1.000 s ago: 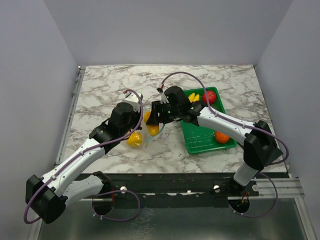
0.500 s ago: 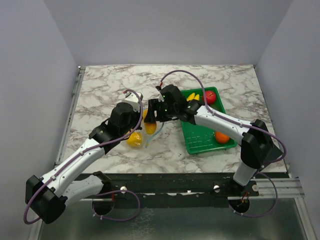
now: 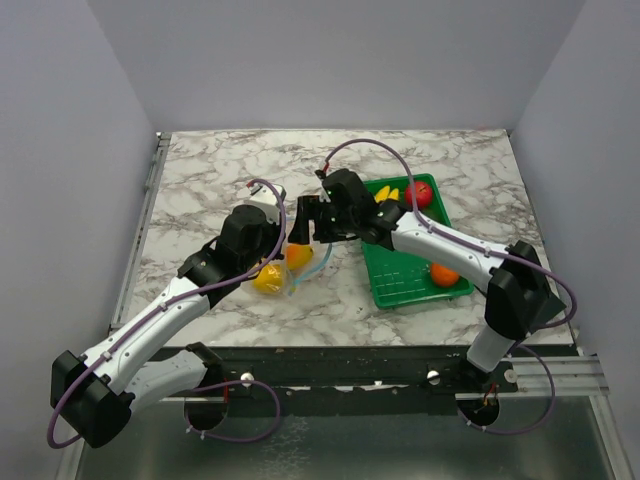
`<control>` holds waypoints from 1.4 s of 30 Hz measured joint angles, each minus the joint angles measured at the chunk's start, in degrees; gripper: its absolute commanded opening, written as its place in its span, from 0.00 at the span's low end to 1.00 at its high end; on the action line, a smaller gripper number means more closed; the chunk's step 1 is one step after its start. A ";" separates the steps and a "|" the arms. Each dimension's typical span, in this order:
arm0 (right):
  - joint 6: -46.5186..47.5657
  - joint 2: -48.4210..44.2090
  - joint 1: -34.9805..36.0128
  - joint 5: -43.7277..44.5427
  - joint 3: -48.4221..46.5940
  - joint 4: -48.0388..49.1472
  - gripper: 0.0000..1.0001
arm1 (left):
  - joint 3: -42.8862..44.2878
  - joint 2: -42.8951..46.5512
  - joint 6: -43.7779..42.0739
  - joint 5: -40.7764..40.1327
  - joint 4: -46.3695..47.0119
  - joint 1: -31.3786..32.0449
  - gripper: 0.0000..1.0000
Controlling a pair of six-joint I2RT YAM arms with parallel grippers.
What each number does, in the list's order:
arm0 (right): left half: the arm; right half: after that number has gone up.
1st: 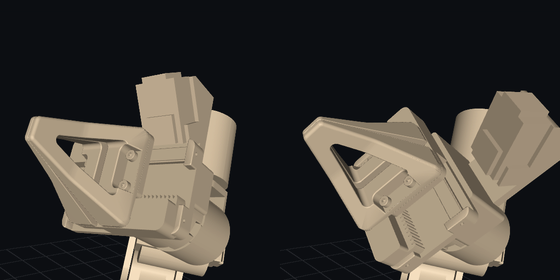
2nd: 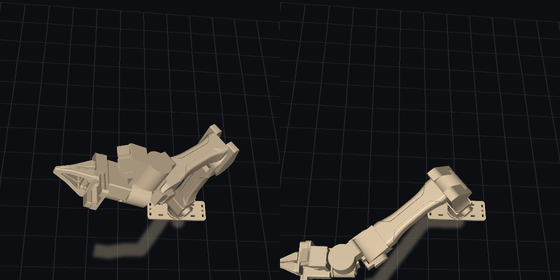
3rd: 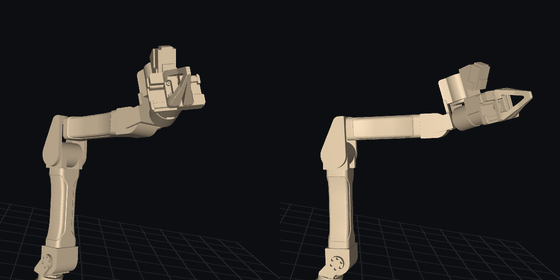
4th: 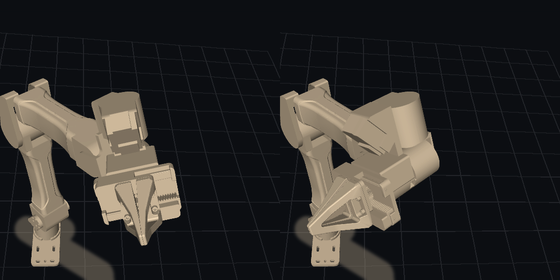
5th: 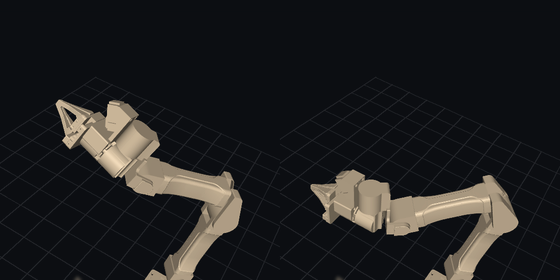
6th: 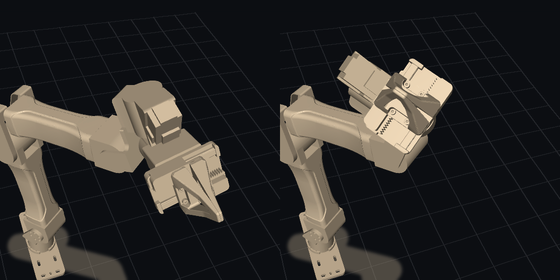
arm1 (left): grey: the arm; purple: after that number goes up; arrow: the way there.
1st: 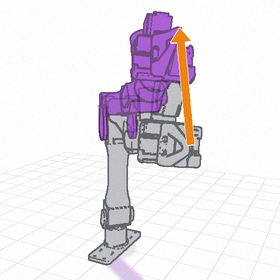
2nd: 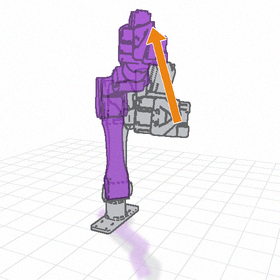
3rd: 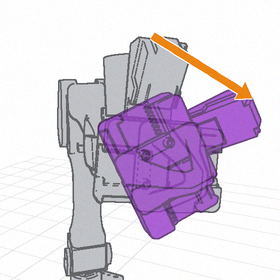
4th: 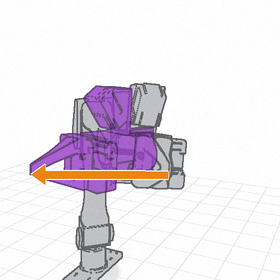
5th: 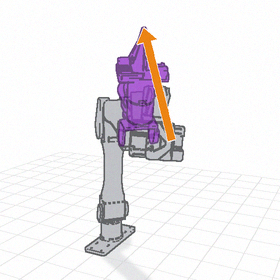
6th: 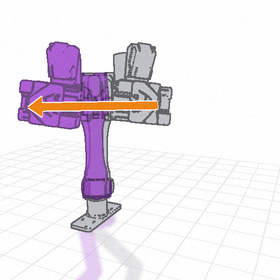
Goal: Place the food in the zip-top bag and seal the zipper
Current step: Place the fake fruit in the zipper food storage bag, then pick up the fake fruit from the bin.
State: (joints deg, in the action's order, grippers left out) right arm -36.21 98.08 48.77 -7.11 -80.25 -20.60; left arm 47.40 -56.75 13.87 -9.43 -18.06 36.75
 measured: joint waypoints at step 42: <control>-5.64 -19.43 -7.74 38.58 15.32 -36.33 0.93 | 0.00 -0.02 -0.07 0.00 0.00 -0.04 0.00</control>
State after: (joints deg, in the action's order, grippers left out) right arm -41.85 78.65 41.04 31.46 -64.93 -56.93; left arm 47.40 -56.77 13.80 -9.43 -18.06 36.71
